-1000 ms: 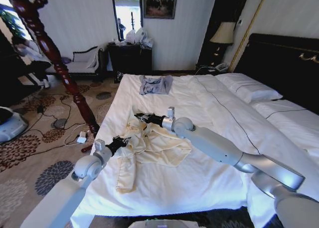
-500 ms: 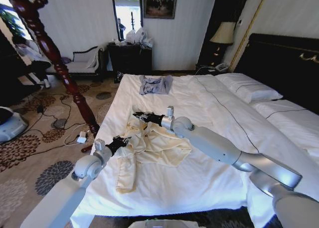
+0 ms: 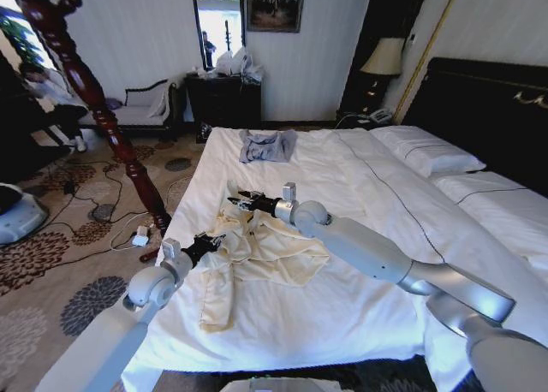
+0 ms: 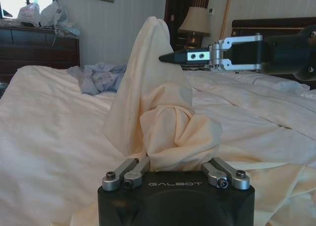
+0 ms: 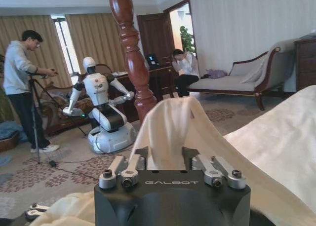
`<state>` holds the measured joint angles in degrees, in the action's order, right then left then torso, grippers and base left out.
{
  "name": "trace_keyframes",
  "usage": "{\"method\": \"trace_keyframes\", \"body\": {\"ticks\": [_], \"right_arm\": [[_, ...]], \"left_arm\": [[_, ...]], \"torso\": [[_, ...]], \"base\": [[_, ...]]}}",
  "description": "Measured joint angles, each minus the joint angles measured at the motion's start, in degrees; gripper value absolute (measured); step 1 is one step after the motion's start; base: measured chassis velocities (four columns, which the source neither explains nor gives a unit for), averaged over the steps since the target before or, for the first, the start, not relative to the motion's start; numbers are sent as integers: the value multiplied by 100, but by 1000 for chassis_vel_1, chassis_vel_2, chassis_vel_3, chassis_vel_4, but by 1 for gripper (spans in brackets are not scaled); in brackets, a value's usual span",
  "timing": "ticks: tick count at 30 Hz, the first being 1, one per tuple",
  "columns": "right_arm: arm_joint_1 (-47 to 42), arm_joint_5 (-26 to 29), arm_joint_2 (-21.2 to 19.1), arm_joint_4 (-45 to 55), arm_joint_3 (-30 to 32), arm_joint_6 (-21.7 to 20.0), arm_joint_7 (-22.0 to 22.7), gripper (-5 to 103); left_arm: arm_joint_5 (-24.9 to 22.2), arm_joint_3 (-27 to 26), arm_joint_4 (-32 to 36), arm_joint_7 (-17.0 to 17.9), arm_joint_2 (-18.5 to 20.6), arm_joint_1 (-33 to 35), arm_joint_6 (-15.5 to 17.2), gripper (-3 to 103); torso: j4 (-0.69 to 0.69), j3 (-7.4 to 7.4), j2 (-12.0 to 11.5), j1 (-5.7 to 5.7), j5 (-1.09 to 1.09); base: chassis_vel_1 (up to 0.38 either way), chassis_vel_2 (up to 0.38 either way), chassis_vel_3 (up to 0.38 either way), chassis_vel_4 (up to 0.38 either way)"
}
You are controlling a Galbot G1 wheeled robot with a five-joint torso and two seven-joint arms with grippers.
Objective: Pick up the clothes from the bed and hang them on the clothes hanger.
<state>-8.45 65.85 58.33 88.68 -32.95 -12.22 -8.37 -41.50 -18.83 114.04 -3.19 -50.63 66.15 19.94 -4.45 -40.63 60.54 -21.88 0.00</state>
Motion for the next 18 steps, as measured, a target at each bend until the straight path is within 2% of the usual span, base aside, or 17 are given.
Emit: {"method": "trace_keyframes", "body": {"ticks": [1, 3, 6, 10, 18], "right_arm": [[0, 0, 0, 0, 0, 0, 0, 39], [30, -32, 44, -70, -14, 32, -121, 28], [61, -81, 74, -143, -23, 79, -225, 23], [105, -107, 84, -211, -33, 167, -400, 3], [154, -44, 156, -299, -33, 468, -618, 0]], "left_arm": [[0, 0, 0, 0, 0, 0, 0, 21], [3, 4, -17, 1, -3, -1, 0, 21], [7, 16, -40, 1, -5, -14, -1, 21], [10, 48, -79, 5, -24, -65, -7, 21], [44, 116, -176, -8, -41, -141, -23, 21]], "torso": [[0, 0, 0, 0, 0], [1, 0, 0, 0, 0], [0, 0, 0, 0, 0], [0, 0, 0, 0, 0], [0, 0, 0, 0, 0]], "base": [[0, 0, 0, 0], [0, 0, 0, 0], [0, 0, 0, 0], [0, 0, 0, 0], [0, 0, 0, 0]]}}
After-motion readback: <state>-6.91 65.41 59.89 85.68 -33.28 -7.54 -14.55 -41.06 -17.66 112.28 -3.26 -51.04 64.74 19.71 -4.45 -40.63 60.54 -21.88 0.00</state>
